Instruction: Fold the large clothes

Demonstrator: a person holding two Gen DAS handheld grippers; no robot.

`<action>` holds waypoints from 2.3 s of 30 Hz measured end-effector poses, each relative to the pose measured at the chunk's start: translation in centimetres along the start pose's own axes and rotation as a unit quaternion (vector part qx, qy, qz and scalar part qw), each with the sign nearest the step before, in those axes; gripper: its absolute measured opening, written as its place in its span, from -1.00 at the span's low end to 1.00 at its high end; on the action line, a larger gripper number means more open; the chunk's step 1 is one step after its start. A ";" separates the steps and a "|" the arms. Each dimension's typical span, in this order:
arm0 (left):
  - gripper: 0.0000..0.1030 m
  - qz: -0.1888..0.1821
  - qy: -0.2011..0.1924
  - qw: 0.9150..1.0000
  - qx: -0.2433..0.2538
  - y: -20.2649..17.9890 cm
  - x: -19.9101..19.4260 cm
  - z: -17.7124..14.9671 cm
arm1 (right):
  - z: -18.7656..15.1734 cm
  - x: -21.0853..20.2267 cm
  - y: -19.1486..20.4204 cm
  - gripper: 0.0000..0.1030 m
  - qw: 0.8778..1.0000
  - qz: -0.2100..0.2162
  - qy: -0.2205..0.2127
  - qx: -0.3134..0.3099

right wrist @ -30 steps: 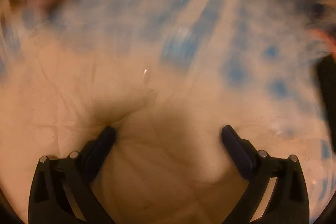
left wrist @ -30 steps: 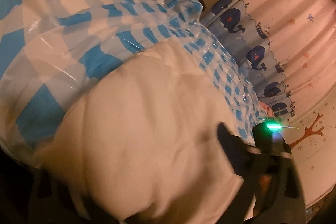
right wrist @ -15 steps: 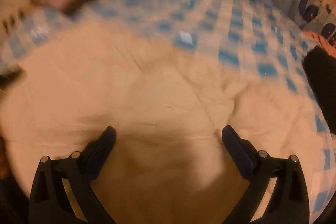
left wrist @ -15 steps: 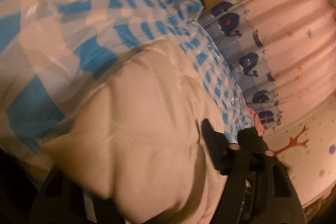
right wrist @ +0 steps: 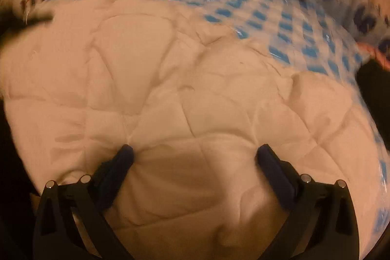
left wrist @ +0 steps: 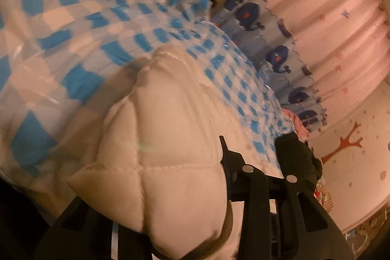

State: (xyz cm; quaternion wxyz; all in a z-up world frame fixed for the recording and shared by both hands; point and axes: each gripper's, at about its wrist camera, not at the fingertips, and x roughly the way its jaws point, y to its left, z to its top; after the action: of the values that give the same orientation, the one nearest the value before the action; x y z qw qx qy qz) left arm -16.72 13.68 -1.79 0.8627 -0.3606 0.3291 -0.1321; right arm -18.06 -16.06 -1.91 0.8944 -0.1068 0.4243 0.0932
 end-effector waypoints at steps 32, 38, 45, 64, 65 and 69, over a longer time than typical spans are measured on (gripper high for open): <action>-0.49 -0.105 0.056 0.918 0.378 -30.3 5.6 -17.5 | -8.4 0.3 -27.3 0.90 0.659 0.455 -0.182 0.570; -0.52 -0.119 0.101 0.874 0.461 -32.8 8.2 -24.2 | -10.5 2.2 -29.3 0.90 0.536 0.556 -0.216 0.598; -0.52 -0.136 0.171 0.835 0.505 -32.8 12.2 -28.3 | -7.1 -2.1 -34.1 0.90 0.780 0.368 -0.160 0.480; 0.44 -0.177 0.091 0.849 0.489 -31.8 1.0 -20.3 | -3.2 0.4 -26.8 0.90 0.967 0.138 0.000 0.212; 0.73 -0.172 0.068 0.859 0.477 -31.7 0.6 -18.7 | -3.6 0.2 -26.9 0.90 0.966 0.137 -0.005 0.217; 0.76 -0.137 0.030 0.898 0.418 -30.5 4.2 -13.4 | -5.5 -1.5 -26.4 0.90 0.965 0.123 -0.025 0.232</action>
State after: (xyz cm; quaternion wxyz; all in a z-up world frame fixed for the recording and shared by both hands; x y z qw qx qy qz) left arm -22.15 -16.92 10.87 0.8971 -0.0039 0.2169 -0.3850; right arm -16.22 -42.99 -1.18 0.8866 0.1589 0.4217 0.1039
